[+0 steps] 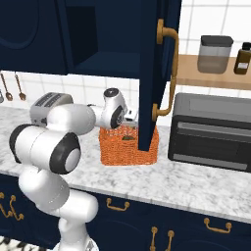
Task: Open the cabinet, pick up the bread from the cabinet and place it in the basket. Then move the basket to the dining counter.
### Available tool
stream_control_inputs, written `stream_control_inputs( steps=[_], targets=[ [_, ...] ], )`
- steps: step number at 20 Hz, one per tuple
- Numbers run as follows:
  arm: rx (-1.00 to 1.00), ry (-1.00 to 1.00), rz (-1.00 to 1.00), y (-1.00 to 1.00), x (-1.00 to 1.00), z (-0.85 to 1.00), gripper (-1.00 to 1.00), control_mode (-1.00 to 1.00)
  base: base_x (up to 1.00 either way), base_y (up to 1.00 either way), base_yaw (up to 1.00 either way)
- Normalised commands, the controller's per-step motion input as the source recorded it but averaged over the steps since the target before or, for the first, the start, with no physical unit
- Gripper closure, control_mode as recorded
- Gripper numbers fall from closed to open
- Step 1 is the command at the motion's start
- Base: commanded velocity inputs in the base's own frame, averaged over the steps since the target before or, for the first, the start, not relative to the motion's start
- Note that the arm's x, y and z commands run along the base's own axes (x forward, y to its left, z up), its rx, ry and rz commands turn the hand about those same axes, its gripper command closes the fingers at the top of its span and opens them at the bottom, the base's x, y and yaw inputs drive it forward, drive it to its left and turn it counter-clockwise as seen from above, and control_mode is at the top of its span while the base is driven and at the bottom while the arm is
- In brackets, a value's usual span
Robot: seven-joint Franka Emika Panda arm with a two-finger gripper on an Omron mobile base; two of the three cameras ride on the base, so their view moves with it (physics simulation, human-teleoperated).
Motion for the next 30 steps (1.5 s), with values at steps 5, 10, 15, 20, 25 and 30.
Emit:
stream_control_inputs(
  steps=[5, 10, 15, 20, 25, 30],
  targets=[
    [0.01, -0.09, -0.29, 0.03, -0.87, 0.52, -1.00, -1.00, 0.00, 0.00, 0.00],
    [0.09, -0.04, -0.44, 0.00, -0.93, 0.30, -1.00, -1.00, 0.00, 0.00, 0.00],
    [0.23, 0.00, -0.38, 0.00, -0.69, 0.34, -1.00, -1.00, 0.00, 0.00, 0.00],
    [0.33, -0.01, -0.20, 0.11, -0.65, 0.24, -1.00, -1.00, 0.00, 0.00, 0.00],
    [0.12, 0.01, -0.08, 0.40, -0.24, 0.01, -1.00, -1.00, 0.00, 0.00, 0.00],
    [0.03, 0.14, 0.00, 0.11, 0.14, 0.00, -1.00, -1.00, 0.00, 0.00, 0.00]
  ],
)
